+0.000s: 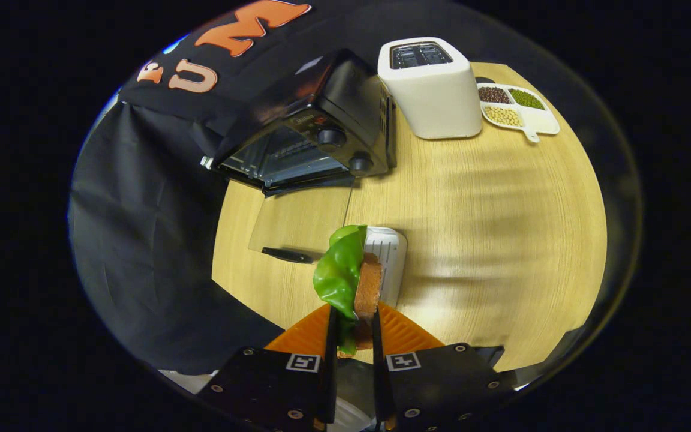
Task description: Open the toaster oven, put the food inside, and close the toaster oven door.
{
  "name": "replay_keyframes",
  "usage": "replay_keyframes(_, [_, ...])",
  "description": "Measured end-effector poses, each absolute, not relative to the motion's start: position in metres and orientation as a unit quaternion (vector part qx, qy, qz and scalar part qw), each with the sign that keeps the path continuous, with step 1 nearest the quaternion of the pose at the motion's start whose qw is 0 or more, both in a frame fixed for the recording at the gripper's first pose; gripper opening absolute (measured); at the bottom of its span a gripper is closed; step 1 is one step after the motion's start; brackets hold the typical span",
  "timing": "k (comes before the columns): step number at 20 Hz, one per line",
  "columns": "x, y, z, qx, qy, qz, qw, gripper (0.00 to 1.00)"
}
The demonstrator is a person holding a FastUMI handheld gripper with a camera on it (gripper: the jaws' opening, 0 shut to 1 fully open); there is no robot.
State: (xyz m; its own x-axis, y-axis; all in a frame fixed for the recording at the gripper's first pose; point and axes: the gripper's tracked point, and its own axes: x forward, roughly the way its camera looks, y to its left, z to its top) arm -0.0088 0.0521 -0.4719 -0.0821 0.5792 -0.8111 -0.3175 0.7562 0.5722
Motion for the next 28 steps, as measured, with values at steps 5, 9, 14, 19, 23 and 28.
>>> replay_keyframes(5, [-0.006,0.074,-0.44,0.164,0.624,0.338,0.685,0.26])
replay_keyframes(9, [-0.001,0.097,-0.423,0.232,0.599,0.321,0.696,0.26])
replay_keyframes(14, [0.014,0.14,-0.41,0.337,0.542,0.279,0.718,0.26])
replay_keyframes(19, [0.015,0.185,-0.427,0.416,0.505,0.223,0.723,0.26])
replay_keyframes(23, [0.021,0.215,-0.449,0.469,0.474,0.182,0.723,0.26])
replay_keyframes(28, [0.043,0.246,-0.48,0.507,0.44,0.136,0.729,0.26])
